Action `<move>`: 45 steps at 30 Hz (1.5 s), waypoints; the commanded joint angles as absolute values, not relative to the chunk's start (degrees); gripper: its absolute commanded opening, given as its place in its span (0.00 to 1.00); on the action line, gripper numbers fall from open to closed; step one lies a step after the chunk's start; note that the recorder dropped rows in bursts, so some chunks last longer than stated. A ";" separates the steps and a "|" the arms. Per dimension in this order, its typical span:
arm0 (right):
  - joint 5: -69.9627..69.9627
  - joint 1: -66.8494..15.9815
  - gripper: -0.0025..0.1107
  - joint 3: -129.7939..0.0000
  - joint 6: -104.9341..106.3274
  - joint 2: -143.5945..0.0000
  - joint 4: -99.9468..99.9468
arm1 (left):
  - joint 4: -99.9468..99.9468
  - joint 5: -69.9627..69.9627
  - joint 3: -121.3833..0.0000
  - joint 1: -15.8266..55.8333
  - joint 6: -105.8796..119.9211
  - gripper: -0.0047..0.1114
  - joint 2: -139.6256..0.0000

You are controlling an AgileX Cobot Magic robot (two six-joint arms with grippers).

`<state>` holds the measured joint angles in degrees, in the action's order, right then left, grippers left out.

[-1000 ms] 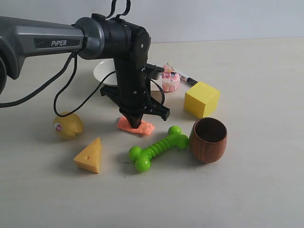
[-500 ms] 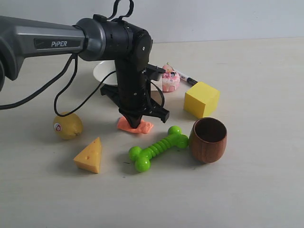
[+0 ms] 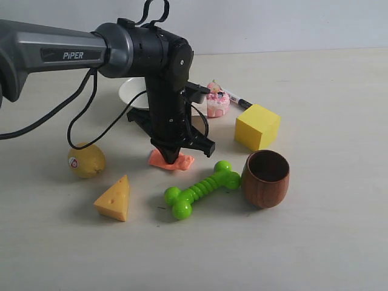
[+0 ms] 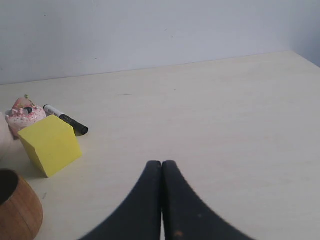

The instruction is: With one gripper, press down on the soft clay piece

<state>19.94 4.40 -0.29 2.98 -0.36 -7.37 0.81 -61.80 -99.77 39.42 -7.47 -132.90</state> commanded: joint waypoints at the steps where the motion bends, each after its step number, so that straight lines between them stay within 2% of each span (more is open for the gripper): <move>1: 19.65 4.65 0.02 0.00 2.94 0.00 -7.39 | 5.56 -66.04 -98.63 38.96 -7.84 0.04 -131.67; 12: 19.65 4.65 0.02 0.00 2.94 0.00 -7.39 | 5.66 -63.12 -98.63 38.96 -7.84 0.05 -130.66; 15: 19.65 4.65 0.02 0.00 2.94 0.00 -7.39 | 5.20 -61.61 -98.63 38.96 -7.84 0.13 -130.66; 19: 19.65 4.65 0.02 0.00 2.94 0.00 -7.39 | 5.20 -59.65 -98.63 38.96 -7.73 0.31 -130.66; 25: 19.65 4.65 0.02 0.00 2.94 0.00 -7.39 | 4.21 -59.65 -98.63 38.96 -7.83 0.43 -130.66; 35: 19.65 4.65 0.02 0.00 2.94 0.00 -7.39 | 4.31 -60.74 -98.63 38.96 -7.83 0.41 -130.66; 40: 19.65 4.65 0.02 0.00 2.94 0.00 -7.39 | 4.60 -60.74 -98.63 38.96 -7.83 0.25 -130.66; 45: 19.65 4.65 0.02 0.00 2.94 0.00 -7.39 | 7.47 -60.89 -98.63 38.96 -9.24 0.24 -130.66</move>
<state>19.94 4.40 -0.29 2.98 -0.36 -7.37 5.91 -60.40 -98.87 38.97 -7.90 -131.13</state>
